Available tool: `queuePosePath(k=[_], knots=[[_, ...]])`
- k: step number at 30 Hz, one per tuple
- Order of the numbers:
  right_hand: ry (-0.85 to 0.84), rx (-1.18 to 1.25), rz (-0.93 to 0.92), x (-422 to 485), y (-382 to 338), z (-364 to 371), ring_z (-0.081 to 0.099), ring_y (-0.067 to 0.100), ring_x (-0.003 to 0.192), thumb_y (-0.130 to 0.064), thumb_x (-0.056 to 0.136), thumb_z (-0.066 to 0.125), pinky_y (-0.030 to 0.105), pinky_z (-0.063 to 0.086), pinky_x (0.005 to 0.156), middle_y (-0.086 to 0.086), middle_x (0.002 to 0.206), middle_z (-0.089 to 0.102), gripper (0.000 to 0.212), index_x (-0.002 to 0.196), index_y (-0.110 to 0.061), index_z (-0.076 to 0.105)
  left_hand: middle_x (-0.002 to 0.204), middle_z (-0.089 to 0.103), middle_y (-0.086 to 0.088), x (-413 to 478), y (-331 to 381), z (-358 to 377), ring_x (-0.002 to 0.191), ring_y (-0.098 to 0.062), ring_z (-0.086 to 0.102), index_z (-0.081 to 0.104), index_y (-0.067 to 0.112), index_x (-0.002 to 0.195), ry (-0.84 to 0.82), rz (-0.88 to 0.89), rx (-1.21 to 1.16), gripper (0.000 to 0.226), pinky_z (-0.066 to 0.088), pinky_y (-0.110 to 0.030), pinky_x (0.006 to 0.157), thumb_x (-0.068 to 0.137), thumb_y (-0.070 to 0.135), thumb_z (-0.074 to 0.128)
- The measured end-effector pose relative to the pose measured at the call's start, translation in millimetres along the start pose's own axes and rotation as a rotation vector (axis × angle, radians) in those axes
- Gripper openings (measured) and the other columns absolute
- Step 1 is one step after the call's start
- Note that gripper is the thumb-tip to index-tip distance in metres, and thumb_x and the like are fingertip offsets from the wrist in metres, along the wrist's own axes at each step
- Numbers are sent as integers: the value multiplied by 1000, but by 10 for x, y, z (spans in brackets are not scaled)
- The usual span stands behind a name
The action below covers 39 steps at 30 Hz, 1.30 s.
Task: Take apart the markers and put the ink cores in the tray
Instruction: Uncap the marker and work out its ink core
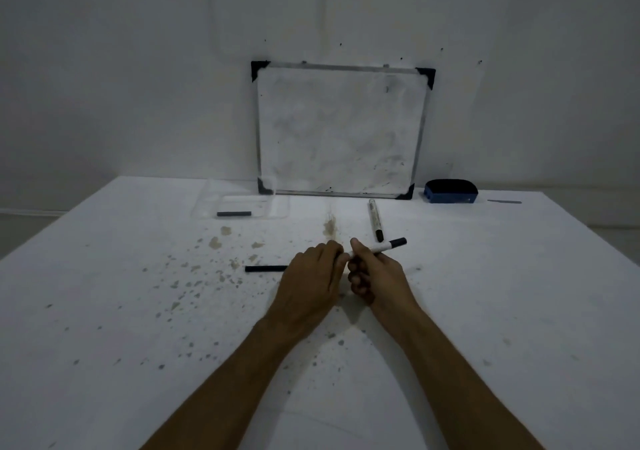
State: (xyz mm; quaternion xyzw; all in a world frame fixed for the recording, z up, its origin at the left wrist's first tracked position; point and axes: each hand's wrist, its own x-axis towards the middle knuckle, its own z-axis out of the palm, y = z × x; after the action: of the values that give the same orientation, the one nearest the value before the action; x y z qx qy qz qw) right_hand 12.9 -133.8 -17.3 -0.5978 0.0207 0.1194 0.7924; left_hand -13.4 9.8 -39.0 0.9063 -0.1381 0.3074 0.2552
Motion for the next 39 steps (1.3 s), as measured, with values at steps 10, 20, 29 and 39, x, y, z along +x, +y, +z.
queuePosePath(k=[10,20,29,39], knots=[[-27,-108,-313,-35,53,93,41,14,53,-31,97,65,31,37,53,-2,57,49,27,83,-9,63,50,39,11,93,181,-81,47,-8,32,43,23,65,-190,-665,-768,53,30,-26,52,111,47,29],[69,-166,-243,-61,99,109,51,11,50,-35,97,64,24,46,52,2,60,59,33,89,-3,68,60,53,3,19,116,-30,50,-14,50,49,23,85,-114,-414,-280,37,45,-32,51,112,36,28],[77,-174,-279,-42,111,161,47,11,50,-38,96,64,23,44,49,1,58,56,38,91,-1,69,58,48,5,16,152,-81,48,-11,43,48,26,88,-116,-486,-371,39,38,-29,48,110,49,25],[-75,-269,-469,-47,78,198,51,9,52,-28,101,59,22,45,52,-4,60,60,29,92,-1,64,53,34,0,204,39,-195,45,-16,28,37,21,65,-311,-851,-794,40,21,-31,50,105,27,34]])
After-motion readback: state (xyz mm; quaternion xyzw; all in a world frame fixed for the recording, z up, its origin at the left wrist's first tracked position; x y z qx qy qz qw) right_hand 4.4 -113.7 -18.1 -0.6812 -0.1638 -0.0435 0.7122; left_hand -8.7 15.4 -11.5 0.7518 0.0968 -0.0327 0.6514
